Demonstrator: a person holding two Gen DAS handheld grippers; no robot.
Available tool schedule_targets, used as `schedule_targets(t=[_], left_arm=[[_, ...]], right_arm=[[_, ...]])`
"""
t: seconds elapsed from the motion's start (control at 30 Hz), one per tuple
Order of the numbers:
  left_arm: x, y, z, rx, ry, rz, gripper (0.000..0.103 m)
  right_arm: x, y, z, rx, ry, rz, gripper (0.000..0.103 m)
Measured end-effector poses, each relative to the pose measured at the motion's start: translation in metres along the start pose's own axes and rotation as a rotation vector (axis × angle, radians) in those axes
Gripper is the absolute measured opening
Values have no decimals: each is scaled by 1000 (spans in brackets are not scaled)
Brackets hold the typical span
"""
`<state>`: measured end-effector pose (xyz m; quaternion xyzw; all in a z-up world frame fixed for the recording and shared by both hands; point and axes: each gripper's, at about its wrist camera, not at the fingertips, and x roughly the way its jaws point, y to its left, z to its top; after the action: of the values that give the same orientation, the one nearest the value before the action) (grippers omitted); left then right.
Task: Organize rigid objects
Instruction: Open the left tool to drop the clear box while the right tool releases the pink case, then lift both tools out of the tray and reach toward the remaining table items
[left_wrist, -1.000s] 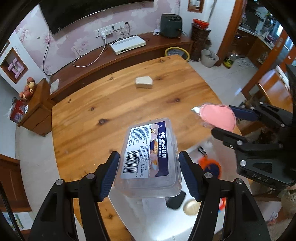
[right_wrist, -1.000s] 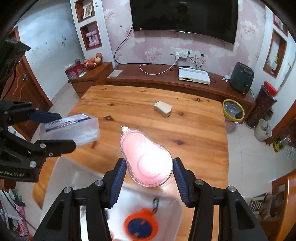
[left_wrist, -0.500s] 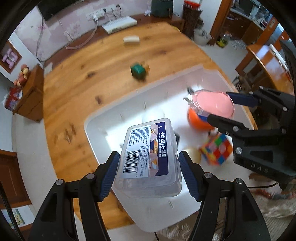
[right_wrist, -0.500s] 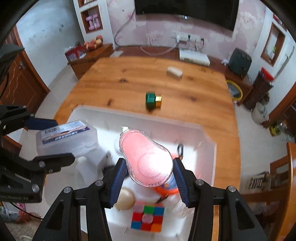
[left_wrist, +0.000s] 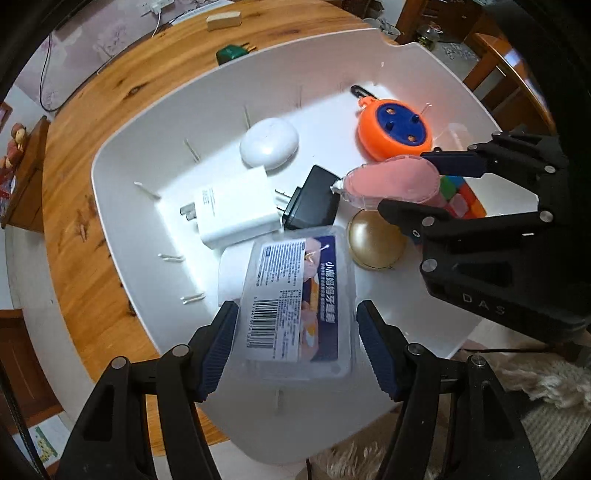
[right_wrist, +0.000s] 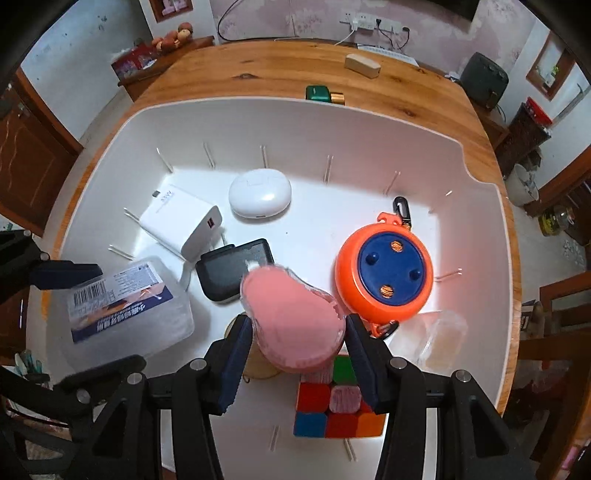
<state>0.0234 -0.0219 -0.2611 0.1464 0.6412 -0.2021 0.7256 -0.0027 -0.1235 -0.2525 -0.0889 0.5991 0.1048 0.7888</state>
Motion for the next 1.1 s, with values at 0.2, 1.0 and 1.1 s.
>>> schedule_targets(t=[0.2, 1.0, 1.1], left_arm=[[10, 8, -4, -40, 18, -14, 69], [-43, 27, 1, -88, -83, -23, 84], [-52, 26, 5, -88, -107, -17, 84]], right_arm=[[1, 1, 3, 19, 8, 6, 53], [-55, 8, 16, 21, -114, 20, 65], [-63, 6, 19, 31, -134, 26, 65]])
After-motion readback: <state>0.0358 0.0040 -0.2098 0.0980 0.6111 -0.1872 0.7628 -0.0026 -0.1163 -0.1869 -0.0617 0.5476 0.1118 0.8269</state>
